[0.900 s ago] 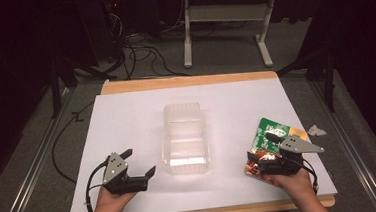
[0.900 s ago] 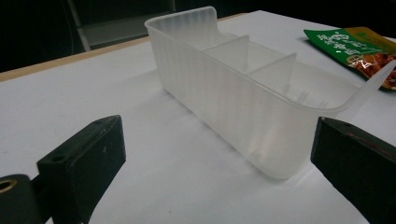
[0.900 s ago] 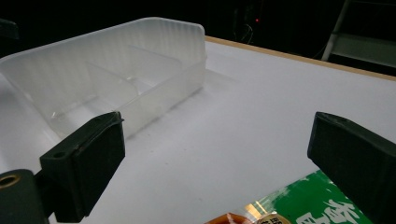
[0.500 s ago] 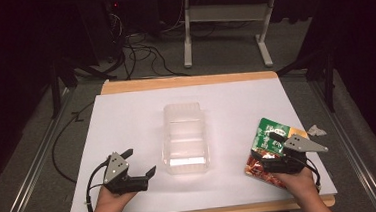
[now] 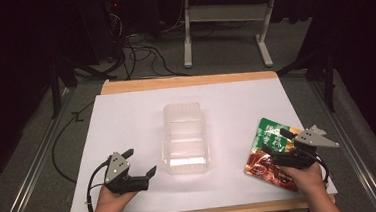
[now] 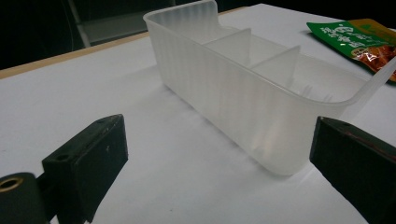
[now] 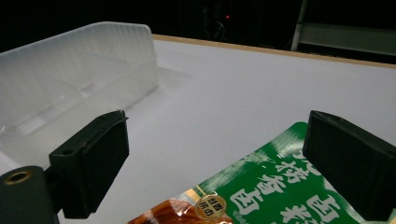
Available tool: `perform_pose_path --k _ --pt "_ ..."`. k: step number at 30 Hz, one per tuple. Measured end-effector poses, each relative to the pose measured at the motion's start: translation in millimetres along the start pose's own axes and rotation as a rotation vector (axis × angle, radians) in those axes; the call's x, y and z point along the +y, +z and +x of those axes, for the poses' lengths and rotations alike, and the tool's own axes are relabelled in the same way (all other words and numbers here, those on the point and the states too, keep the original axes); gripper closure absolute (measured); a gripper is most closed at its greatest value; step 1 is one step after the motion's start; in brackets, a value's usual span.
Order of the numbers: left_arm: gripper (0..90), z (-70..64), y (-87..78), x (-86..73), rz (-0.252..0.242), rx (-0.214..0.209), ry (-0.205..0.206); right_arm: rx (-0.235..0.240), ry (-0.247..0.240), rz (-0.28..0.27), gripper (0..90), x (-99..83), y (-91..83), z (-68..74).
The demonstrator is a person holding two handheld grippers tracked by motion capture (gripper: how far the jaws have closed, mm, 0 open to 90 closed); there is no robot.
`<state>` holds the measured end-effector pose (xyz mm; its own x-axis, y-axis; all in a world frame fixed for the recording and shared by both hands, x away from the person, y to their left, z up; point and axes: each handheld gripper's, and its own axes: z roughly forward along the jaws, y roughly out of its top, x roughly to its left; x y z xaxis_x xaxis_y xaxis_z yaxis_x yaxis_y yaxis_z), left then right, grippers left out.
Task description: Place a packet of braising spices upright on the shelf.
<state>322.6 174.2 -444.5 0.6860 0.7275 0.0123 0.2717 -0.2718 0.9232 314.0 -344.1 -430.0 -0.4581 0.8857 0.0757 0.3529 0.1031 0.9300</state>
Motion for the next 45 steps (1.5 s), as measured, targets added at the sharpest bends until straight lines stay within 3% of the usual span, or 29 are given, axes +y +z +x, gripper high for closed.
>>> perform_pose_path --k 8,18,25,28,30,34,41,45 --pt "4.9 0.6 0.3 -0.5 0.006 0.0 0.004 -0.029 0.022 0.003 7.9 -0.9 -4.0 -14.7" --pt "5.1 0.4 0.7 -1.0 0.009 -0.004 0.007 -0.115 0.045 0.025 9.9 -5.9 -10.3 -45.1" --pt "5.1 0.4 2.4 -1.6 0.015 -0.004 0.011 -0.184 0.082 0.058 10.2 -12.9 -13.4 -72.6" --pt "5.2 0.8 2.6 -1.6 0.017 -0.004 0.01 -0.224 0.098 0.066 14.4 -15.6 -18.8 -88.7" --pt "5.2 1.1 2.9 -1.7 0.018 -0.004 0.01 -0.233 0.096 0.065 15.1 -16.0 -20.5 -92.5" --pt "5.2 0.7 2.6 -1.7 0.017 -0.002 0.01 -0.24 0.141 0.051 15.8 -17.1 -26.1 -108.1" --pt "5.2 0.8 3.0 -2.2 0.02 -0.001 0.012 -0.248 0.148 0.059 16.0 -17.1 -26.4 -115.5" --pt "5.2 0.8 3.2 -2.4 0.023 -0.001 0.014 -0.249 0.158 0.092 16.1 -17.9 -20.3 -119.2"
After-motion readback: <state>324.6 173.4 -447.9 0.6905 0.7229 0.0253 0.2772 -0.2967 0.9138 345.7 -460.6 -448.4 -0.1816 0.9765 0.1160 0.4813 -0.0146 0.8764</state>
